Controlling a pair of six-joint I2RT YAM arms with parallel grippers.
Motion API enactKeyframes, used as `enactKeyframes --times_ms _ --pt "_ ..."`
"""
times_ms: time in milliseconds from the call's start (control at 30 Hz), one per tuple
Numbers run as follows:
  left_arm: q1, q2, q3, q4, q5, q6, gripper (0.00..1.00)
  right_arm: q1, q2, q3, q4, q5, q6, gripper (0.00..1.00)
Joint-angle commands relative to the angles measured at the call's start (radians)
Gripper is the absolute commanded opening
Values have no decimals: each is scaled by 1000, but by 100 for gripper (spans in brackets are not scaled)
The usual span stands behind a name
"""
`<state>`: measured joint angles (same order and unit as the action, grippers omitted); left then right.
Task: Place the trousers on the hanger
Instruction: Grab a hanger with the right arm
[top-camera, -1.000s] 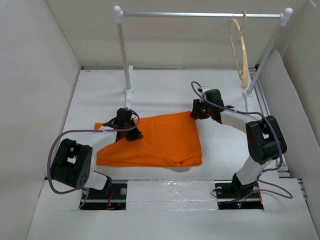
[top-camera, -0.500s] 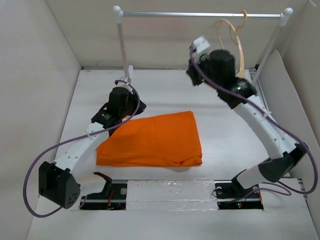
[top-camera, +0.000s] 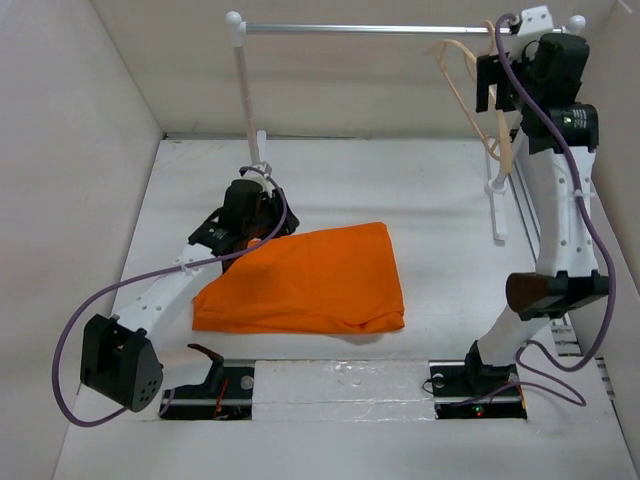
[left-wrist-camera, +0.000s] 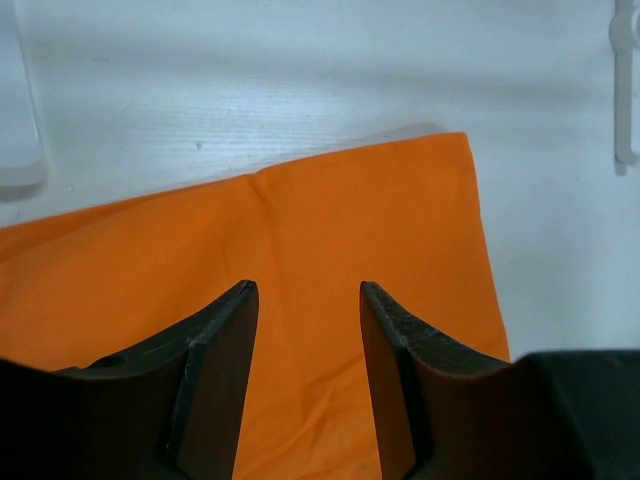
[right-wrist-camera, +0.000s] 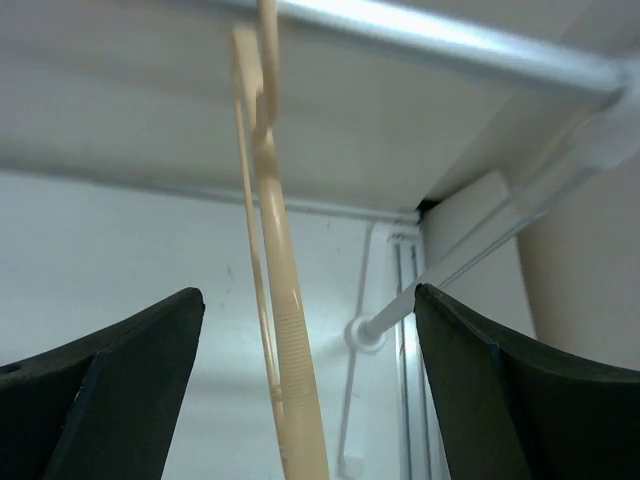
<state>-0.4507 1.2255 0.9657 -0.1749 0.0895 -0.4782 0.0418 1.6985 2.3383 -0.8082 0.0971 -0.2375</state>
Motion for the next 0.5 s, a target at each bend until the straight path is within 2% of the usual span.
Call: enactKeyframes --times_ms 0,100,200,233,300,333,467 --pt "1 -38 -42 11 19 23 42 -42 18 -83 -54 -195 -17 91" --pt "1 -24 -48 12 33 20 42 -51 18 -143 -17 -212 -16 88" --pt "1 -12 -41 15 50 16 41 -51 0 -209 64 -206 -3 67" --pt "1 -6 -36 17 56 15 41 -51 -10 -230 90 -204 4 41" --pt "1 -3 -32 15 58 16 41 -51 -45 -293 162 -200 32 18" --pt "1 -1 -24 12 56 15 41 -40 -90 -331 228 -183 65 0" --pt "1 9 11 -14 52 30 42 -19 -131 -349 265 -126 90 0"
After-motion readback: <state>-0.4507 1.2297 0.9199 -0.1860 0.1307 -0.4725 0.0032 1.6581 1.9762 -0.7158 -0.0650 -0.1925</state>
